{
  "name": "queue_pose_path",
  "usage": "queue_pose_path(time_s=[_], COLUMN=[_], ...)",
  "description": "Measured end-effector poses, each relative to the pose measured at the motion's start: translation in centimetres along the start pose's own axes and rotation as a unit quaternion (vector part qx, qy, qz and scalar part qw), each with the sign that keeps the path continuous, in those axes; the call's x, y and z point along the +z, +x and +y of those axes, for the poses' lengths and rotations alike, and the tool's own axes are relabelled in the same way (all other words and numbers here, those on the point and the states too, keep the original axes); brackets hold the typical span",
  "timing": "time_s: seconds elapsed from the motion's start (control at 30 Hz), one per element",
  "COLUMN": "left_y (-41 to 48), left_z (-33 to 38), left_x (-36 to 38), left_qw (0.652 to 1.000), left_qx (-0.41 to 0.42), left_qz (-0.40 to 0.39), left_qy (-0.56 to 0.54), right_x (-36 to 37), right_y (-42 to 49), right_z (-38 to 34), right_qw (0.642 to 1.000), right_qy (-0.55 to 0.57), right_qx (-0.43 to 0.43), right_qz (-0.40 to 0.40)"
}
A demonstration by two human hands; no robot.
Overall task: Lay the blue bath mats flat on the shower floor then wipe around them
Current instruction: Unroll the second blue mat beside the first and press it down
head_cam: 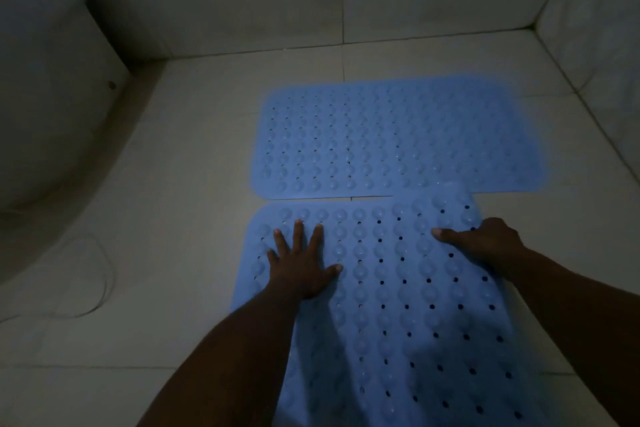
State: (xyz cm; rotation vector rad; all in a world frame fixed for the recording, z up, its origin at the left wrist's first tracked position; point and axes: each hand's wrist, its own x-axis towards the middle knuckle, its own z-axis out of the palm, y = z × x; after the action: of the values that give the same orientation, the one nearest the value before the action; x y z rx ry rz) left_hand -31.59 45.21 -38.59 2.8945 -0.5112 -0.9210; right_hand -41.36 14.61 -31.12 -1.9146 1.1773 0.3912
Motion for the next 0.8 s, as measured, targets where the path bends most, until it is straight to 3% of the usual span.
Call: queue_pose_path(time_s=[0.13,0.27,0.53,0.8], left_y=[0.2,0.9,1.4,1.5], left_z=[2.2,4.7,6.0,6.8], left_x=[-0.1,-0.3,0.1,-0.1], left_qw=[0.999,0.997,0.998,0.998], left_qx=[0.042,0.074,0.037,0.023], left_qz=[0.019,-0.027,-0.029,-0.028], left_qy=[0.021,0.02,0.037,0.041], right_x=[-1.1,-2.3,-4.4,-5.6], right_y=[-0.5,-0.6,0.9,1.2], right_z=[-0.1,0.2,1.9,2.2], right_qw=[0.995,0.989,0.996,0.991], right_qy=[0.062,0.057,0.084,0.075], right_qx=[0.014,0.039,0.005,0.055], right_qz=[-0.076,-0.13,-0.022,-0.094])
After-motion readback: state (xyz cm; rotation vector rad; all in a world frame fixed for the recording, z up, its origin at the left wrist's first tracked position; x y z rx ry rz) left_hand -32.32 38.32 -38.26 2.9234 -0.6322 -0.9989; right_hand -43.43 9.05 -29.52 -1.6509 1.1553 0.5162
